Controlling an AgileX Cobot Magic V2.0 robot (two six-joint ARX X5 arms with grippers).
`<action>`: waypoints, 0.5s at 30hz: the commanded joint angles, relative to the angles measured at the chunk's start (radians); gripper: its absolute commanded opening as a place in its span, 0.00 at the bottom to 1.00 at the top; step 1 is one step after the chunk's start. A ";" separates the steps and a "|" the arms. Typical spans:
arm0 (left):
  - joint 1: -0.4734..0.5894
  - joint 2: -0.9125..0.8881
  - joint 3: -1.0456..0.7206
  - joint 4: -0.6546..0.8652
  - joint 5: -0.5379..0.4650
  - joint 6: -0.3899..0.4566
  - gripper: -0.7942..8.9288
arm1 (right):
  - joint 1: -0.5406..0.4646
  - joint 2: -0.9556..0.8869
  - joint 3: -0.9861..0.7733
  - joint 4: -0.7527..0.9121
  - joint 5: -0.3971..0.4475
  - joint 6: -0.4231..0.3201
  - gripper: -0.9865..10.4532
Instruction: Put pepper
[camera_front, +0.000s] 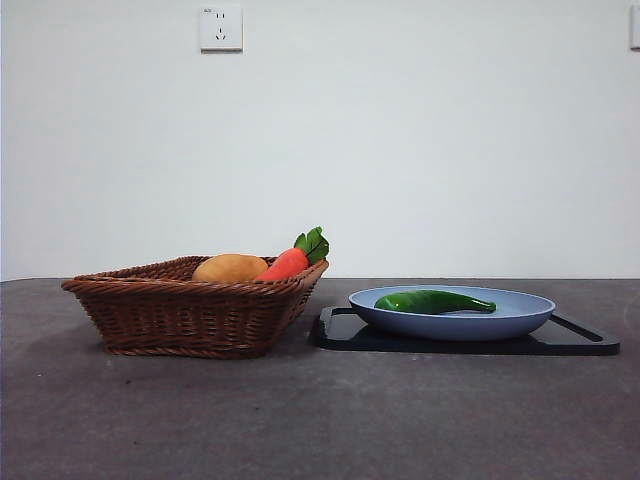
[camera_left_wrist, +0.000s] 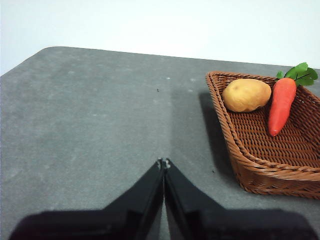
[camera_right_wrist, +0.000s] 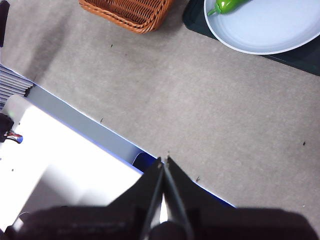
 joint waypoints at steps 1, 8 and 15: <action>0.002 -0.004 -0.011 0.011 -0.004 -0.003 0.09 | 0.006 0.006 0.018 0.007 0.000 0.003 0.10; 0.002 -0.004 -0.011 0.011 -0.004 -0.003 0.09 | -0.009 -0.001 0.018 0.043 0.007 -0.074 0.10; 0.002 -0.004 -0.011 0.011 -0.004 -0.003 0.09 | -0.187 -0.185 -0.123 0.471 -0.004 -0.035 0.10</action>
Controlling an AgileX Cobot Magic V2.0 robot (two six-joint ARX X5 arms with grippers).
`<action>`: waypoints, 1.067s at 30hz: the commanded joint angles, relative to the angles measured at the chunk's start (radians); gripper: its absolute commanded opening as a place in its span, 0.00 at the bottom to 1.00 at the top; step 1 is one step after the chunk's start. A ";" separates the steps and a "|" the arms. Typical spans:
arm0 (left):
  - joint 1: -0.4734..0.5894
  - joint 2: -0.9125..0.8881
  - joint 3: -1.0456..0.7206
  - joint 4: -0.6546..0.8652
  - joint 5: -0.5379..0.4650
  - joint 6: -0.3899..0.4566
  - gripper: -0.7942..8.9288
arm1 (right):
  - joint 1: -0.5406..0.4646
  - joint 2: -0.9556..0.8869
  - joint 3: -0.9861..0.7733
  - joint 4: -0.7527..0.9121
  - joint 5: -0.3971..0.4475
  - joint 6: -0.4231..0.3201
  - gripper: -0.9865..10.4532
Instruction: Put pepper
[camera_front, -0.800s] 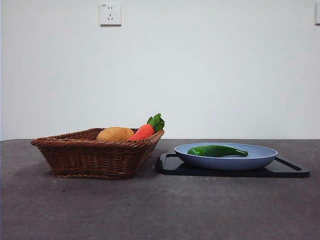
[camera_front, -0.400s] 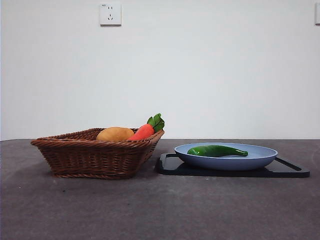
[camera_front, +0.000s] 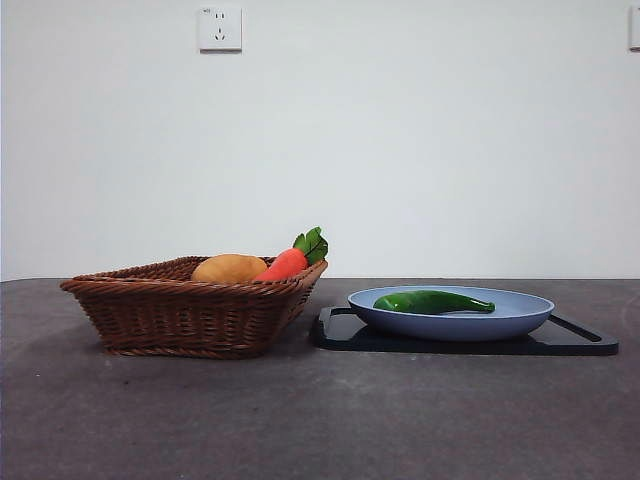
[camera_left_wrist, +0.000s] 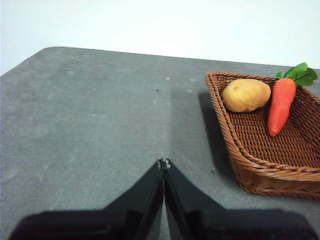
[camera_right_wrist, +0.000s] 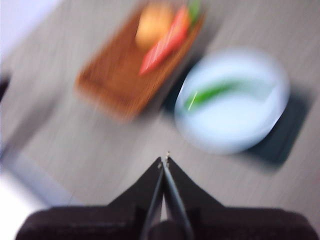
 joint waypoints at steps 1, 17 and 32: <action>0.002 -0.004 -0.011 0.011 -0.003 -0.003 0.09 | -0.063 -0.089 -0.099 0.189 -0.002 0.049 0.10; 0.002 -0.004 -0.011 0.011 -0.003 -0.003 0.09 | -0.190 -0.598 -0.896 0.832 0.216 0.145 0.10; 0.002 -0.004 -0.011 0.011 -0.003 -0.003 0.09 | -0.188 -0.746 -1.154 0.858 0.214 0.207 0.10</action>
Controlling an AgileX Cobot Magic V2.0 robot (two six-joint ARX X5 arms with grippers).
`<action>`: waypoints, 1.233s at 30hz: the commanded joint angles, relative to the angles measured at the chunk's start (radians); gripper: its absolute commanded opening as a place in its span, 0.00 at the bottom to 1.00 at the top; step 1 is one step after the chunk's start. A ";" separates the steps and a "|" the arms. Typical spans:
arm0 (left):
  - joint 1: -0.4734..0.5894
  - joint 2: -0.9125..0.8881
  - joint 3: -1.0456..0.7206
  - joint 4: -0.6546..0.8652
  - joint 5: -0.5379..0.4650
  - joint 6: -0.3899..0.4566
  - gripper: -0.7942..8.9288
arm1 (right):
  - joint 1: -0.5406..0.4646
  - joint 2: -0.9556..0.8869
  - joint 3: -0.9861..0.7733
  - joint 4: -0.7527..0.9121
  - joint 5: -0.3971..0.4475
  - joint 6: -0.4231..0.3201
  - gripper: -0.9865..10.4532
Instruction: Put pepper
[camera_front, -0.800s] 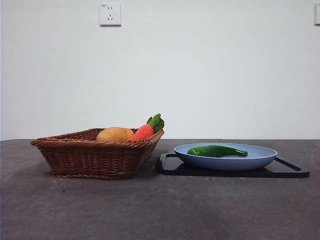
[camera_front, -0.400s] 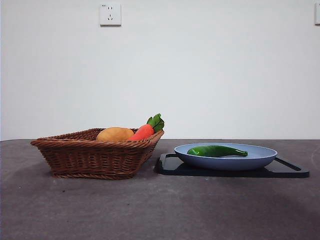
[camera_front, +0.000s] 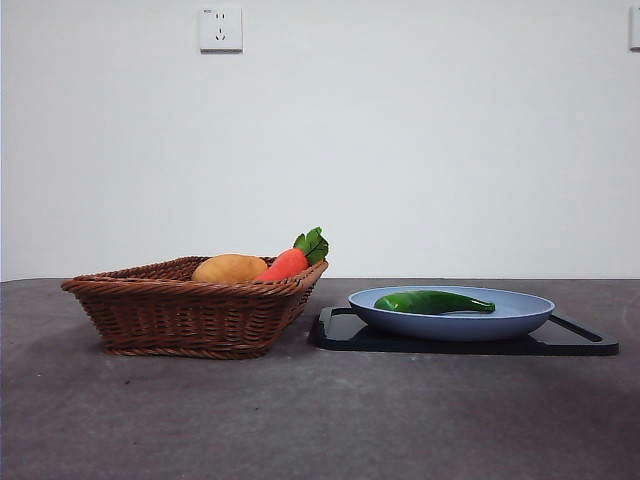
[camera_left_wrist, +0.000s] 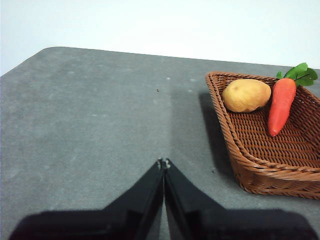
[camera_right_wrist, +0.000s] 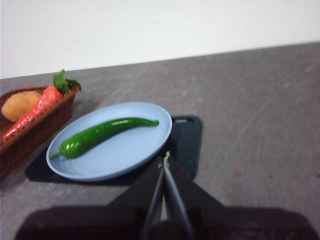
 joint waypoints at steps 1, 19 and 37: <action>0.002 -0.004 -0.011 0.011 -0.003 -0.003 0.09 | 0.002 -0.014 -0.018 -0.005 0.003 0.031 0.10; 0.002 -0.004 -0.011 0.011 -0.003 -0.003 0.09 | 0.002 -0.013 -0.018 -0.026 0.003 0.041 0.10; 0.002 -0.004 -0.011 0.011 -0.003 -0.003 0.09 | 0.002 -0.013 -0.018 -0.026 0.003 0.041 0.10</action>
